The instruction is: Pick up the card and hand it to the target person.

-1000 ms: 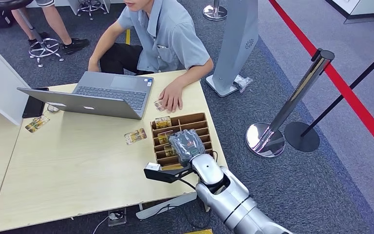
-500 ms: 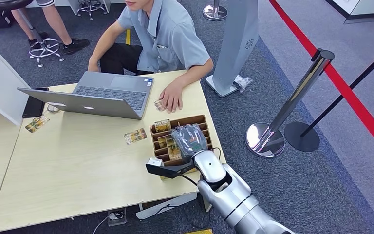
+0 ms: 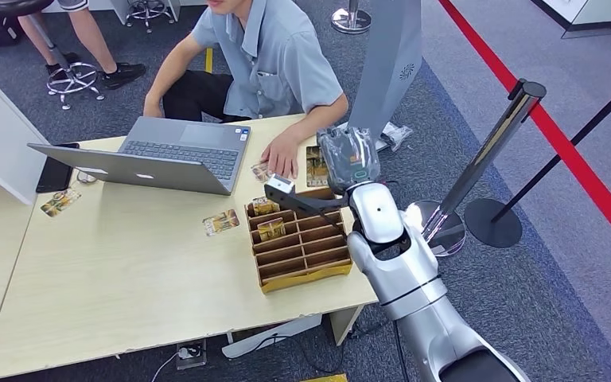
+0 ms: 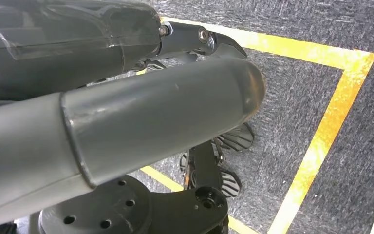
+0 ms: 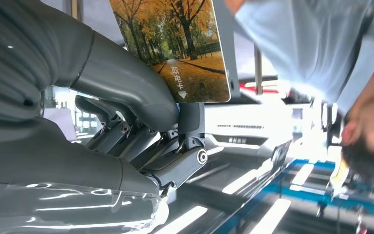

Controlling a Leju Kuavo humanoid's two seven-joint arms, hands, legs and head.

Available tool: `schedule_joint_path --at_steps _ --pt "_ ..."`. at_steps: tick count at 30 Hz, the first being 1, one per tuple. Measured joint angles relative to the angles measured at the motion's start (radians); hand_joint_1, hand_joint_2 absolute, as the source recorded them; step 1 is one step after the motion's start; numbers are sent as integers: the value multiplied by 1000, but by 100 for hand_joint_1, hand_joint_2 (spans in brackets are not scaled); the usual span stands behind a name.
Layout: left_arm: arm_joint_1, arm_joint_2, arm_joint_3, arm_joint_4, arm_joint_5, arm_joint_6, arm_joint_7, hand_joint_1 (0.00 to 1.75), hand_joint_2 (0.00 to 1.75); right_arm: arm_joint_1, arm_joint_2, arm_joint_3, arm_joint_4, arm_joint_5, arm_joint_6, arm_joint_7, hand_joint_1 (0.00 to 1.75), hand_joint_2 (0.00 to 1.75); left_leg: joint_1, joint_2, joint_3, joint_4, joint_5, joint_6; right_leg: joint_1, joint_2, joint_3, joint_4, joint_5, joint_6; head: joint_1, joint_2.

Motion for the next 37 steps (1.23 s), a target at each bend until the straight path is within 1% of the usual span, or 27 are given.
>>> schedule_joint_path --at_steps 5,8,14,20,21,22,24,25,26,29,33,37 --pt "0 2 -13 0 -14 -7 -6 0 0 -101 24 -4 167 -4 -44 -32 175 175 0 1 2 -1 0 0 0 1 2 -1 1 0 0 0" --pt "-1 3 -16 1 -16 -7 -5 0 0 -130 47 2 231 -3 -64 -46 175 175 0 1 3 -2 0 0 0 1 3 -1 0 0 0 0" --pt "-1 3 -15 0 -15 -5 -1 0 0 -134 75 19 293 1 -85 -57 175 175 1 2 4 -3 1 -1 1 2 3 -3 1 -1 0 0" --pt "-1 6 -18 -1 -17 -1 -2 0 0 -123 74 35 346 20 -100 -57 174 175 1 0 3 -3 0 0 1 0 4 -3 1 0 0 0" --pt "-1 7 -18 -1 -17 -1 -1 0 0 -121 73 35 354 22 -101 -56 171 175 1 0 3 -3 0 0 1 0 4 -3 1 0 0 0" --pt "-1 7 -17 -1 -17 -1 0 0 0 -117 73 34 362 21 -101 -57 140 175 1 0 3 -3 0 0 1 0 4 -3 1 0 0 0" --pt "-1 8 -15 0 -15 -1 1 0 0 -109 73 30 375 14 -100 -62 53 175 1 0 3 -3 1 0 1 0 4 -3 1 0 0 0" --pt "-1 7 -13 0 -12 0 2 0 0 -103 73 27 377 9 -100 -65 13 175 1 0 3 -3 1 0 1 0 4 -3 1 0 0 0" --pt "-1 6 -10 0 -10 1 3 0 0 -94 71 25 374 5 -101 -69 0 175 1 -1 3 -3 0 0 1 -1 4 -3 1 0 0 0" --pt "-1 4 -5 0 -5 5 7 0 0 -59 64 20 335 -3 -99 -73 0 175 1 -1 3 -3 1 0 1 -1 4 -3 1 0 0 0" --pt "-2 -2 8 0 8 15 14 0 0 14 48 7 222 -24 -74 -72 0 175 1 -3 4 -3 0 0 1 -3 5 -3 -1 0 0 0" --pt "-1 -10 28 -1 26 30 14 0 0 106 45 -20 86 -107 -39 -98 0 175 1 -4 3 -4 0 0 1 -4 5 -4 0 0 0 0"
